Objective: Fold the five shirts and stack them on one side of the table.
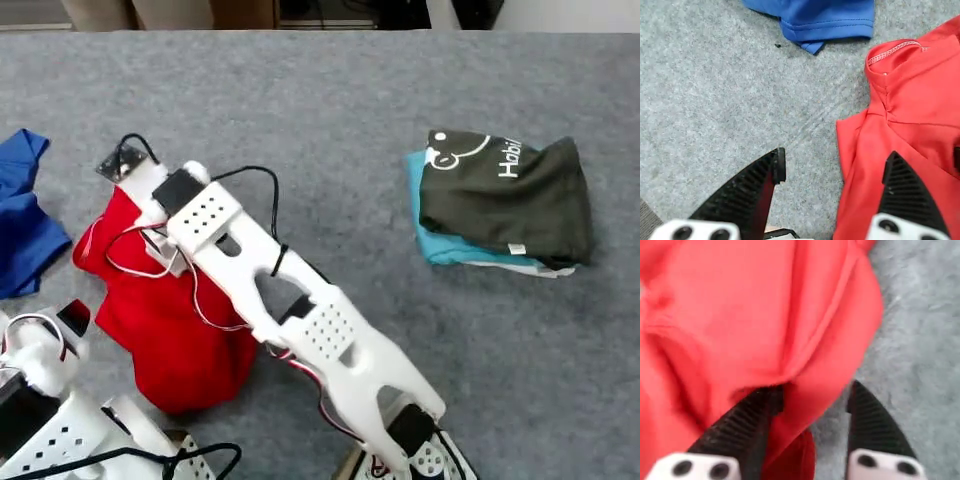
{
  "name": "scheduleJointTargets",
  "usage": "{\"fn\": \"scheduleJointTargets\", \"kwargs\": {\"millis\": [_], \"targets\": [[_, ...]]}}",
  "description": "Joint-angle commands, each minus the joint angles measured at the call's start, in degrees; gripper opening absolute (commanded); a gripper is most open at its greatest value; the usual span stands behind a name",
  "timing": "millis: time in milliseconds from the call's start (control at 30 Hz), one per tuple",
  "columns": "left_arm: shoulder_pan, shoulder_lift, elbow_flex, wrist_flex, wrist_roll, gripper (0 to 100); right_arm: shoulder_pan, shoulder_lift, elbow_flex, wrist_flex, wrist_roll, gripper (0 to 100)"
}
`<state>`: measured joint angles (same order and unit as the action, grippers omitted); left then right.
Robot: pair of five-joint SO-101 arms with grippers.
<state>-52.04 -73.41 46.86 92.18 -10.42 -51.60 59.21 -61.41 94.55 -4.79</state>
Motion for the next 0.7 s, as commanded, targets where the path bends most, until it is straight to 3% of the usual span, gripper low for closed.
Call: {"fn": "scheduleJointTargets", "kwargs": {"millis": [0, 67, 333, 500, 667], "targets": [[-0.44, -0.22, -0.18, -0.88, -0.44, 31, 1.45, 2.86, -4.53, -0.18, 0.88, 6.2], [-0.44, -0.22, -0.09, -0.97, -0.44, 31, 2.77, 3.82, -6.81, 1.58, 1.05, 0.3], [0.0, -0.04, 0.44, -5.27, 1.32, 31, 13.67, 1.63, -11.65, 7.91, 2.9, 0.5], [4.84, 2.42, 3.52, -7.38, 2.46, 31, 22.99, -5.58, -1.71, 7.91, 5.01, 0.5], [10.73, 14.2, 3.25, -12.04, 5.01, 31, 31.08, -15.25, 14.29, 7.91, 10.37, 0.5]]}}
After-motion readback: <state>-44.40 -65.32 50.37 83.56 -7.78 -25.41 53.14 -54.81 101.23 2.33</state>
